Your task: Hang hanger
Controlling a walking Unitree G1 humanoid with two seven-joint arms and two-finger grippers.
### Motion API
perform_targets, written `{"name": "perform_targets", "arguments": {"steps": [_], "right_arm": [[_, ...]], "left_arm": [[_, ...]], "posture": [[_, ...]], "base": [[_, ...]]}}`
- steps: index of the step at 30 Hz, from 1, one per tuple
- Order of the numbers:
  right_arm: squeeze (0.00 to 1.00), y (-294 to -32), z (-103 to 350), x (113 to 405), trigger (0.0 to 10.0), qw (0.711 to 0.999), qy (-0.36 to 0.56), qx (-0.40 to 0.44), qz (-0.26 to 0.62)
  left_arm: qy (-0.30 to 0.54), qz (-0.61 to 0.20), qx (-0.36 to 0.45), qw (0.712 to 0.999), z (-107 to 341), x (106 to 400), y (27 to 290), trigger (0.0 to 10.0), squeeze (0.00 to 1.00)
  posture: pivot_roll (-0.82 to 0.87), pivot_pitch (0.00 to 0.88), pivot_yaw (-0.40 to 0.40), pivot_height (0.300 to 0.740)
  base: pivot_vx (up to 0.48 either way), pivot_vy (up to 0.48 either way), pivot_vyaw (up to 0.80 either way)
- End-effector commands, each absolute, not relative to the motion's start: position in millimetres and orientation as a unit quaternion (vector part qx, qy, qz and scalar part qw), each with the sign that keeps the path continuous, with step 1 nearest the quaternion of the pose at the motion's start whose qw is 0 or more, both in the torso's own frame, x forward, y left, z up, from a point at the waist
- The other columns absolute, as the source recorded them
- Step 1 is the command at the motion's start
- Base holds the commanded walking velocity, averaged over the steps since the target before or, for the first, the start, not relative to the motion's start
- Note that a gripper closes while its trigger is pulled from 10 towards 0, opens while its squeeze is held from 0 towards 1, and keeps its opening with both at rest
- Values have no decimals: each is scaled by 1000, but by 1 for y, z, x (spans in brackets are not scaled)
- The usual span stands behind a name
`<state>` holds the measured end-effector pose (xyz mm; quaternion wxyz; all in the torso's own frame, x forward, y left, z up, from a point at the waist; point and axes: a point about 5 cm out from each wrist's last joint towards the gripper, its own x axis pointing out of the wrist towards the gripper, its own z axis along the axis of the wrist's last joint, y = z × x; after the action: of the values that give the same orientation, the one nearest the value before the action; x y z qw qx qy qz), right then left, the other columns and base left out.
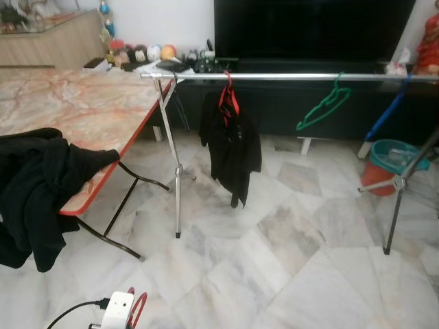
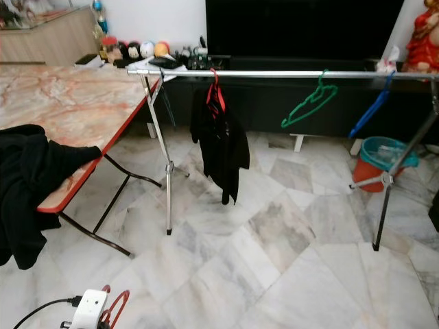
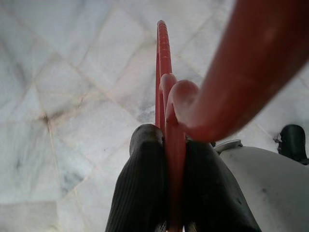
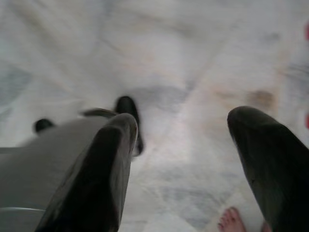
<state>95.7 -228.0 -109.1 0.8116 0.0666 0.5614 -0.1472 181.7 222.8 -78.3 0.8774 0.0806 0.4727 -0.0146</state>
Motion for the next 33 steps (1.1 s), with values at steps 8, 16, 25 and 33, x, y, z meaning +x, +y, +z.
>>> {"name": "perform_targets", "arguments": {"steps": [8,16,25,33], "right_arm": [[0,-208,-109,110,10000,823,548,71,-133],[0,-224,-108,104,10000,822,550,64,-138],[0,-234,-105,105,10000,823,546,59,-144],[0,-233,-105,108,10000,826,546,50,-129]], "left_arm": [[477,-18,89,874,-79,179,225,10000,0],[478,-23,92,873,-79,179,224,10000,0],[478,-26,93,873,-80,179,222,10000,0],[477,-25,92,874,-80,180,221,10000,0]], "posture": [[33,0,29,740],[34,0,30,740],[34,0,32,740],[35,0,31,740]], "base": [[344,0,-125],[344,0,-692],[345,0,-340],[345,0,0]]}}
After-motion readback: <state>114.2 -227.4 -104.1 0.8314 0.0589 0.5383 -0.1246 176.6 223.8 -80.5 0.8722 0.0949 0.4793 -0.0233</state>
